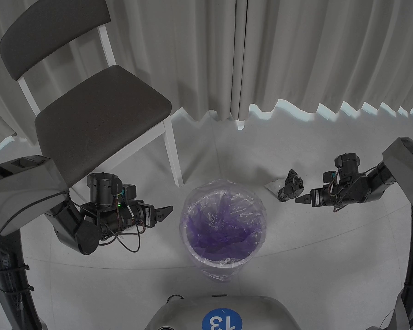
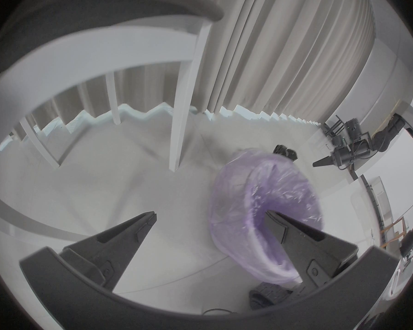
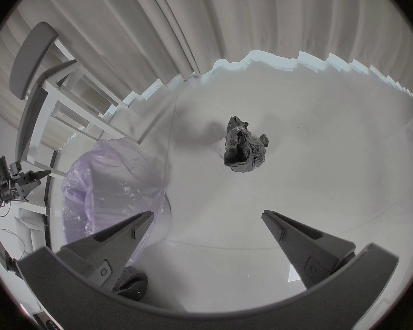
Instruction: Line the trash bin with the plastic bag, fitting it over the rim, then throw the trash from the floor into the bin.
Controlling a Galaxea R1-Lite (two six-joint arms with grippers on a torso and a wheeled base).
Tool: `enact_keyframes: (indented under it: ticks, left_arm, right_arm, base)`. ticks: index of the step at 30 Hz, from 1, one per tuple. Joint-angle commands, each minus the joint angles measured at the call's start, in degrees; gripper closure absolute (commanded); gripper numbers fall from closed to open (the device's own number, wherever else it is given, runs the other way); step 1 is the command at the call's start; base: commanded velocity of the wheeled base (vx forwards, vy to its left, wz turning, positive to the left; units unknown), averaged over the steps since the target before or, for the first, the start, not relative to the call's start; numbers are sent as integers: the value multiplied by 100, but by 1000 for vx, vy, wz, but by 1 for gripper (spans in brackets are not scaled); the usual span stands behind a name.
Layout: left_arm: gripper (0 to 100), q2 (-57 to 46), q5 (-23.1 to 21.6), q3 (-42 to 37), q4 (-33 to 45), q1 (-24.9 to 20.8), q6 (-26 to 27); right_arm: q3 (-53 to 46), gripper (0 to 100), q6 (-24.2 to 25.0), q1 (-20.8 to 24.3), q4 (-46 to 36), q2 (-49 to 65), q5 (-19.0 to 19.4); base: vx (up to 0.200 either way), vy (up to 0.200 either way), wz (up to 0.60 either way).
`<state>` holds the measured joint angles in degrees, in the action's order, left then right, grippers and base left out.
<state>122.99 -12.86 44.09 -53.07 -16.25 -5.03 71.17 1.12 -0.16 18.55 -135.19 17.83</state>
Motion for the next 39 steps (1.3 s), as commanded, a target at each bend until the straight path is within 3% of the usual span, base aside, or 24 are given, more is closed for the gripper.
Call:
enact_keyframes:
  ticks: [1, 10, 16, 22, 30, 39]
  left_arm:
    - [0, -821, 38, -516, -362, -238, -296]
    - [0, -908, 64, -1412, -1830, -379, -288]
    - [0, -1269, 56, -2001, -2129, -581, -270]
    - [0, -1427, 47, -2107, -2551, -660, -314]
    - [0, -1418, 82, -2414, -3140, -766, -314]
    - [0, -1392, 768, -2458, -3676, -897, -920]
  right_arm:
    - [-956, 0, 72, -134, 570, 819, 18]
    - [-2292, 0, 99, -195, 1713, 1478, 27]
    - [-2494, 0, 99, -230, 1915, 1514, 27]
    - [-2388, 0, 99, -274, 1977, 1373, 36]
    - [-2019, 0, 116, -318, 2847, 775, 9]
    - [-1114, 0, 415, -327, 2838, -25, 18]
  base:
    - [0, 0, 0]
    - [89, 0, 0]
    - [167, 0, 0]
    - [0, 0, 0]
    - [0, 0, 0]
    - [0, 0, 0]
